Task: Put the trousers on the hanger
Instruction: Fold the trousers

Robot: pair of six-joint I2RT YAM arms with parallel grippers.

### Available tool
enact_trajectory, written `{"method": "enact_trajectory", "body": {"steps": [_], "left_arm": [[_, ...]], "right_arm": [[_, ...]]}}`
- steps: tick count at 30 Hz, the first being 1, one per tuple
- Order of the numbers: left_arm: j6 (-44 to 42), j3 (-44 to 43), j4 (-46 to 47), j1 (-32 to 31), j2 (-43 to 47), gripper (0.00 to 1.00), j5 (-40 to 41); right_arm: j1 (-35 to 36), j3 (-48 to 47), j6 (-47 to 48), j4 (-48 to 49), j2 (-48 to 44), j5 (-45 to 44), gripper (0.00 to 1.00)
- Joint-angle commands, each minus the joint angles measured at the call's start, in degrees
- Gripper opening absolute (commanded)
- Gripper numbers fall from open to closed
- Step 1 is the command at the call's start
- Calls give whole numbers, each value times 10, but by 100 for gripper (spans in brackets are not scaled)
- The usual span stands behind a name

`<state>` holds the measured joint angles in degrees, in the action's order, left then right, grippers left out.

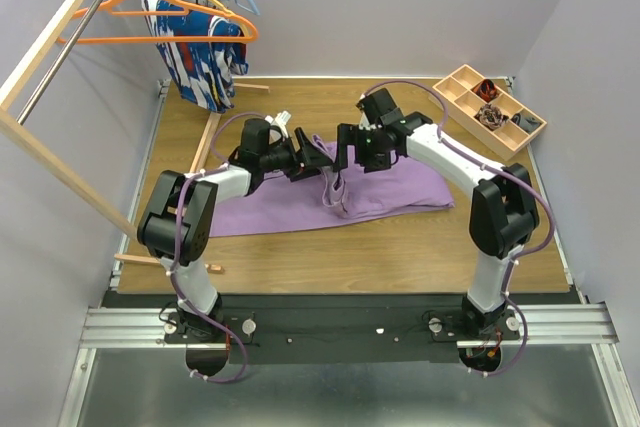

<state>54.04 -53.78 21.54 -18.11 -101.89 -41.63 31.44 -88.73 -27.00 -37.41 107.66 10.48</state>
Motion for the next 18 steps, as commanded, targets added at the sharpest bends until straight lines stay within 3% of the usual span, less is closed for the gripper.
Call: {"method": "enact_trajectory", "body": {"steps": [1,9,14,18], "left_arm": [[-4,-21,-4,-2,-24,79,30],[-31,-56,-90,-2,-44,80,63],[-37,-73,-116,-2,-46,80,61],[-49,-84,-134,-2,-19,81,77]], "right_arm": [[1,-5,32,15,-33,70,98],[1,-7,71,-10,-93,142,98],[-2,-14,63,-36,-114,80,98],[-48,8,41,-41,-123,53,98]]}}
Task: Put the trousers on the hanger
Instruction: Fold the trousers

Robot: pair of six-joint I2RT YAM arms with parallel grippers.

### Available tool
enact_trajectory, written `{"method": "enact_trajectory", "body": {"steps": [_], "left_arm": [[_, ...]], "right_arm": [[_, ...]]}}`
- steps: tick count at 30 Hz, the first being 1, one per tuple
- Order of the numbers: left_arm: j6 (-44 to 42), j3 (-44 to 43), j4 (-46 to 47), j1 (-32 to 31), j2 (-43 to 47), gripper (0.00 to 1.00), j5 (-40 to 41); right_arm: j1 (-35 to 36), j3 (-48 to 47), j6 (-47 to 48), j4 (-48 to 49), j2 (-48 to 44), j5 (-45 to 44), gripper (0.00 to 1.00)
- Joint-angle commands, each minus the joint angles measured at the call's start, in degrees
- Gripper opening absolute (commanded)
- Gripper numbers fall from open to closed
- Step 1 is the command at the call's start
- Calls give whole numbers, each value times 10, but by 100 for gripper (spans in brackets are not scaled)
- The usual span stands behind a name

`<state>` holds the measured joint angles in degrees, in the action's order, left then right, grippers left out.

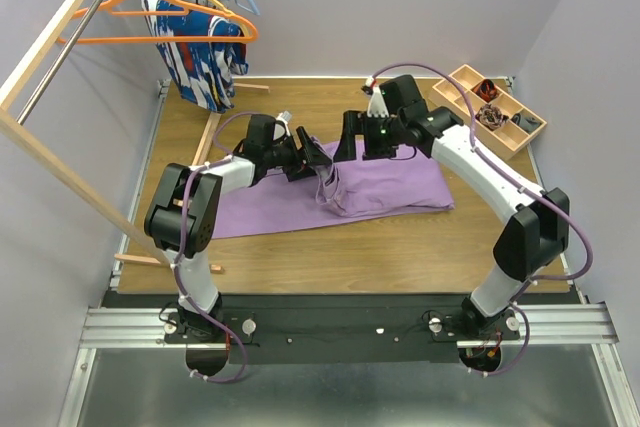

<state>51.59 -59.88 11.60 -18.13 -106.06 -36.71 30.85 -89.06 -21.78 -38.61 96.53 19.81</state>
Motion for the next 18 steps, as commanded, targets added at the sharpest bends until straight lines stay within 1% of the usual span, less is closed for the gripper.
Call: {"method": "enact_trajectory", "body": {"steps": [1,6,13,14,15,18], "left_arm": [[-27,-26,-44,-2,25,81,30],[-31,-31,-50,-1,37,82,30],[-31,-26,-46,-1,47,83,24],[-32,-29,-47,-1,46,84,23],[-33,-33,-51,-1,46,89,25],[-44,-52,-95,-1,33,91,40]], "right_arm": [[-51,23,-12,-29,-13,-42,98],[-87,42,9,-30,-14,-52,98],[-99,60,11,-29,-15,-54,98],[-99,61,9,-29,-15,-54,98],[-99,63,8,-29,-14,-54,98],[-99,64,6,-29,-17,-56,98]]}}
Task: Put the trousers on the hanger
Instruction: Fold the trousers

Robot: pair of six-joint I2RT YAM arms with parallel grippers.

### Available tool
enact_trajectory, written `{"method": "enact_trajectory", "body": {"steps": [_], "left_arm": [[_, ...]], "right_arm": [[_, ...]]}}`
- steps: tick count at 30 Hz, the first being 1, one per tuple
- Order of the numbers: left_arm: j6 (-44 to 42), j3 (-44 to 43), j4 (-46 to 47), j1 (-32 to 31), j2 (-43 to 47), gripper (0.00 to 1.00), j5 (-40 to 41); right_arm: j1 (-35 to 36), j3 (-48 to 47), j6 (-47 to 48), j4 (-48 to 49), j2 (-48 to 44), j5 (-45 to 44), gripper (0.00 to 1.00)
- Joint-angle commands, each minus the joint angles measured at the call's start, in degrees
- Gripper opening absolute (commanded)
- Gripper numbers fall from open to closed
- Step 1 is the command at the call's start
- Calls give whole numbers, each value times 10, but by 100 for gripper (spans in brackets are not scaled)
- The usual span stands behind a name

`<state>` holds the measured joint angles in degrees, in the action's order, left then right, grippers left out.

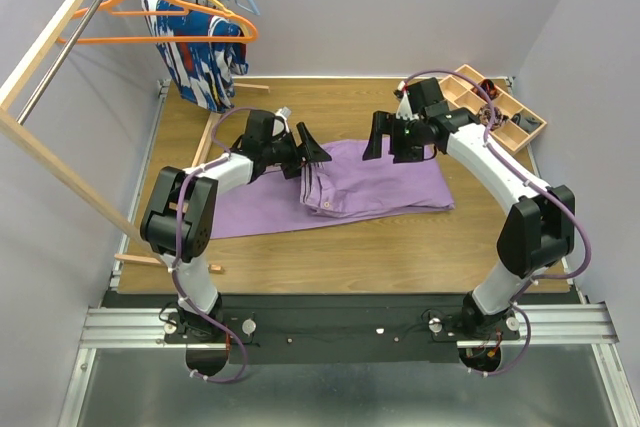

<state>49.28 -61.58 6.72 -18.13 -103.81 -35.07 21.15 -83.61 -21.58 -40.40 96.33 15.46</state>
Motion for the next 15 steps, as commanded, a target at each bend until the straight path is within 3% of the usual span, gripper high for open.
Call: {"method": "enact_trajectory", "body": {"steps": [1,11,13,14,15], "left_arm": [[-21,-38,-60,-1,-2,91,23],[-36,-55,-63,-18,-64,88,-3],[-39,-60,-62,-22,-77,80,-10],[-44,-62,-60,-23,-80,57,-18],[-45,-66,-59,-23,-82,43,-24]], "right_arm": [[-2,9,4,-10,-16,-16,98],[-31,45,-14,-1,-44,-39,98],[-44,53,-13,1,-58,-40,98],[-50,57,-12,2,-62,-40,98],[-61,63,-11,1,-67,-38,98]]}}
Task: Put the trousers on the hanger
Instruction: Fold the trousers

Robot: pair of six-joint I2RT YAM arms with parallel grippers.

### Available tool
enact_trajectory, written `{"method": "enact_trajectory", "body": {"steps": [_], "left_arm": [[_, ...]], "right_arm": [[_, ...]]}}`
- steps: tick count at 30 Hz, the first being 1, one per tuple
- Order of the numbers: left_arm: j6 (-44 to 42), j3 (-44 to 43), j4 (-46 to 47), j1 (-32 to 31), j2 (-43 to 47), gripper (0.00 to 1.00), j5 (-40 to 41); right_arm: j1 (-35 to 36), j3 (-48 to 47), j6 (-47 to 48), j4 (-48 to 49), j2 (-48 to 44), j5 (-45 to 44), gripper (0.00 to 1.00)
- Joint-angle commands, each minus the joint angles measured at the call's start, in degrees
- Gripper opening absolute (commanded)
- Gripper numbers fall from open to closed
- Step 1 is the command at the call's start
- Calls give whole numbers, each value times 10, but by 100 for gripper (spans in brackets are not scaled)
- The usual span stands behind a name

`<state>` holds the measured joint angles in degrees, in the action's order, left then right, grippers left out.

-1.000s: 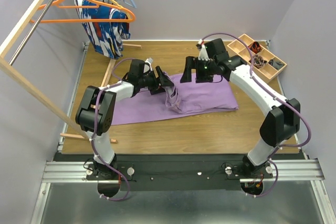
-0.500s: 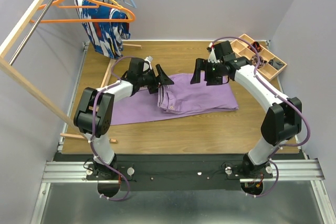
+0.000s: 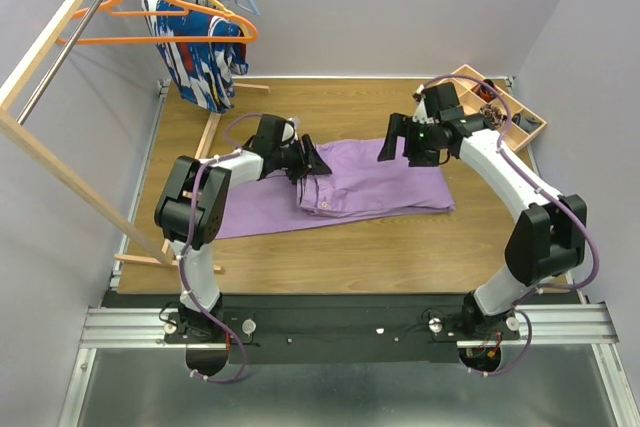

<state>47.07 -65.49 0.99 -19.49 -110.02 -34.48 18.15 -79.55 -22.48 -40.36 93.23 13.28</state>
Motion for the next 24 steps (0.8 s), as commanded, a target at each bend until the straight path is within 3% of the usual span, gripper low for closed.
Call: {"method": "enact_trajectory", "body": {"steps": [1,2,3,14,24], "left_arm": [[-24,-30,-2,-10,-19,29,-32],[-24,-31,-2,-10,-16,3,-37],[-23,-34,-2,-10,-11,0,-41],[-12,-53,-51,9,113,0,-126],[-26,-34,-118,83,212,0,-174]], "right_arm": [[-37,26,0,1,-39,-12,98],[-42,27,2,1,-45,-11,98],[-50,29,8,1,-49,-10,98],[-114,37,91,5,-53,-13,98],[-132,36,120,44,-29,45,98]]}}
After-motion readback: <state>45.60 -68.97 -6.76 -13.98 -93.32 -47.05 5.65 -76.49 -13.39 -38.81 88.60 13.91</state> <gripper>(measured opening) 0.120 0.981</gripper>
